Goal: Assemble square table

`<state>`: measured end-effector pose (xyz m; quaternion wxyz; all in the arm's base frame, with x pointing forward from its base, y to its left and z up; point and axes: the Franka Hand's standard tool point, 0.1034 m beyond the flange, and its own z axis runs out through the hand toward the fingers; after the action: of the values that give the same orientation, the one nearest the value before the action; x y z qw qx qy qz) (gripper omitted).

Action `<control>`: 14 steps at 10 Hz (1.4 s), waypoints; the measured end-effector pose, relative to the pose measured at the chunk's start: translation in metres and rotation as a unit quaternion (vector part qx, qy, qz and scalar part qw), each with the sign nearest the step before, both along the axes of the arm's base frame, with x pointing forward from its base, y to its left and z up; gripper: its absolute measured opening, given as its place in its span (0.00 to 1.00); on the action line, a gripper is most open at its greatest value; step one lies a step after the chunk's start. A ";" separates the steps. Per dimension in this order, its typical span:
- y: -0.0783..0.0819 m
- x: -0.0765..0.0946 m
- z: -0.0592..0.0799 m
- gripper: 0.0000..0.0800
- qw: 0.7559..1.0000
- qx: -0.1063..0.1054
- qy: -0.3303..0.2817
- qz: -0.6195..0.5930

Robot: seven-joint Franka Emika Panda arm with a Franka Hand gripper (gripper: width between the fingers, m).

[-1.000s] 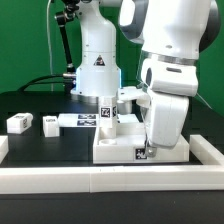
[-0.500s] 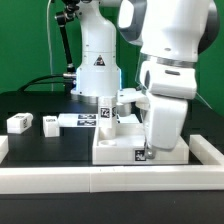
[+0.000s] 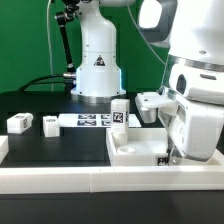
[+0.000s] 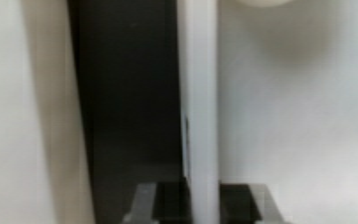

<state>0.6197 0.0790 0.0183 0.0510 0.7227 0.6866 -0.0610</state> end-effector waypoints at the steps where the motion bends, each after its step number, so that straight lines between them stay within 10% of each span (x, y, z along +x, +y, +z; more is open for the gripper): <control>1: -0.002 -0.001 -0.001 0.08 1.000 0.000 0.001 -0.001; 3: -0.003 -0.001 -0.001 0.08 1.000 0.000 0.001 -0.002; 4: -0.003 -0.001 -0.001 0.37 1.000 0.000 0.001 -0.003; 8: -0.011 -0.009 0.023 0.76 0.999 -0.008 0.009 -0.038; 14: -0.058 -0.031 0.053 0.81 0.996 -0.012 -0.008 -0.088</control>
Offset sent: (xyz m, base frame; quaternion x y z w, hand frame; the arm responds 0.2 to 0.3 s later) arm 0.0000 0.0000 0.0000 0.0000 0.0000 0.0000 1.0000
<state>0.5887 0.0209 0.0711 0.0594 0.7802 0.6190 -0.0676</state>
